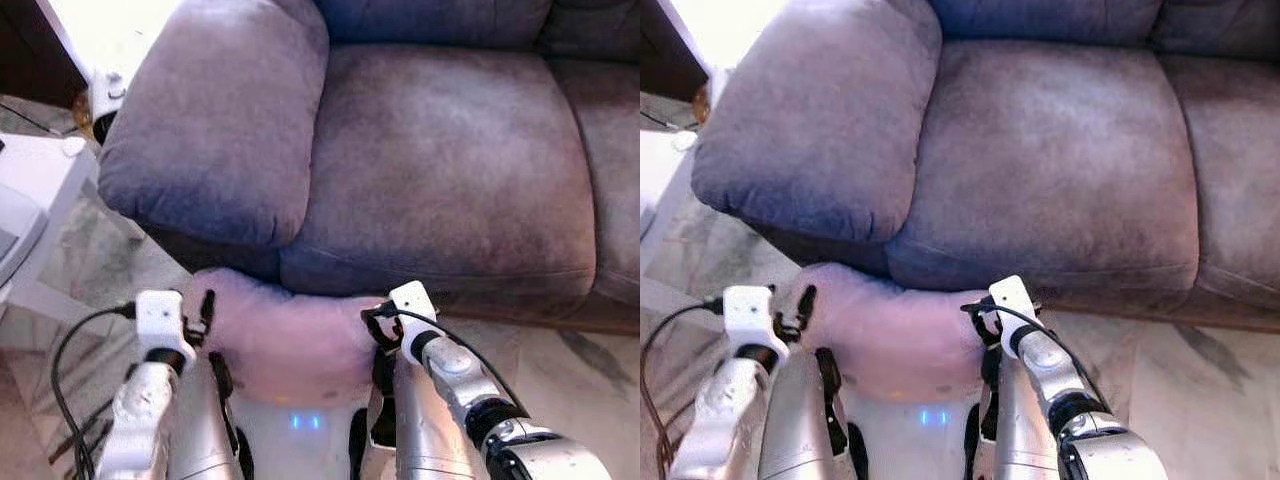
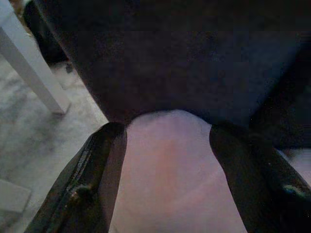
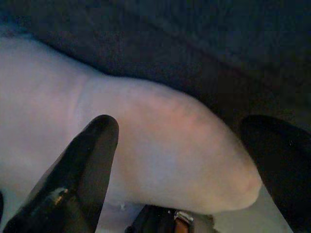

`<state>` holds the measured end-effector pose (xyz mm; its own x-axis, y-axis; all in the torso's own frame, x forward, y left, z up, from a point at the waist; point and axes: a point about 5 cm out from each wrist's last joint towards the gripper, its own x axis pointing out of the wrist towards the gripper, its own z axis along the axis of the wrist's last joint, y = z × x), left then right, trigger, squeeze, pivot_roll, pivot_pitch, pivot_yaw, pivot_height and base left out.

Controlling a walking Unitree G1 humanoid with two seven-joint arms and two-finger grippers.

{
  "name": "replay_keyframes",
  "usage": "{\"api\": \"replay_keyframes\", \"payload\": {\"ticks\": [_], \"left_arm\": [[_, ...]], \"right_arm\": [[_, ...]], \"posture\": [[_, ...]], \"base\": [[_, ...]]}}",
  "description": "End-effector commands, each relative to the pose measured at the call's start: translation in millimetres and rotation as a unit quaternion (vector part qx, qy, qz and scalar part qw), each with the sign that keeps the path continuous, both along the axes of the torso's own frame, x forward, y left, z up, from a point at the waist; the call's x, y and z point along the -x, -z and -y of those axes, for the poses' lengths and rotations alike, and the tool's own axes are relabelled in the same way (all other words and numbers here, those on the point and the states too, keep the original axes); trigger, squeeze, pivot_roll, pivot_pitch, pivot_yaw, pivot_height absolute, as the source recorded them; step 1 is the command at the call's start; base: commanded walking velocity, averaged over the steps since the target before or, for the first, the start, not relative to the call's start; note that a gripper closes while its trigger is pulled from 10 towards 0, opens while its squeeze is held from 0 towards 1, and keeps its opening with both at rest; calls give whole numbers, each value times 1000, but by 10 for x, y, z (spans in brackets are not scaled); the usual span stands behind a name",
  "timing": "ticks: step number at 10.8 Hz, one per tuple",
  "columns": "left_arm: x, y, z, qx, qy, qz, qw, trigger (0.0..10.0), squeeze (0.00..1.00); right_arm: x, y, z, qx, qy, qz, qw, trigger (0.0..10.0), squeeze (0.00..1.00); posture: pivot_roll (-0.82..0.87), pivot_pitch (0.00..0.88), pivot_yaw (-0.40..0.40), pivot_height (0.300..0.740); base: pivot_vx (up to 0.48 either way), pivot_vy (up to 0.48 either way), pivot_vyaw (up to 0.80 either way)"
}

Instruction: Move the pillow to the sofa from floor

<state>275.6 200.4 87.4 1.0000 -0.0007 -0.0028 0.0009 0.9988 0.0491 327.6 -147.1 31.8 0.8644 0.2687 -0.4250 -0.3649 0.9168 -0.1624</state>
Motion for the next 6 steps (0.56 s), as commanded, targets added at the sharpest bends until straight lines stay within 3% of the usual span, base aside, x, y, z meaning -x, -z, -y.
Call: {"api": "replay_keyframes", "payload": {"ticks": [1,6], "left_arm": [[70,43,0,-3,1,-16,1000,10000,0],[235,-78,12,-10,-1,-14,1000,10000,0]], "right_arm": [[103,125,25,3,-1,-25,1000,10000,0],[101,108,57,18,13,0,1000,10000,0]], "posture": [[282,378,-46,502],[312,405,-40,502]], "base": [[0,0,0],[0,0,0]]}}
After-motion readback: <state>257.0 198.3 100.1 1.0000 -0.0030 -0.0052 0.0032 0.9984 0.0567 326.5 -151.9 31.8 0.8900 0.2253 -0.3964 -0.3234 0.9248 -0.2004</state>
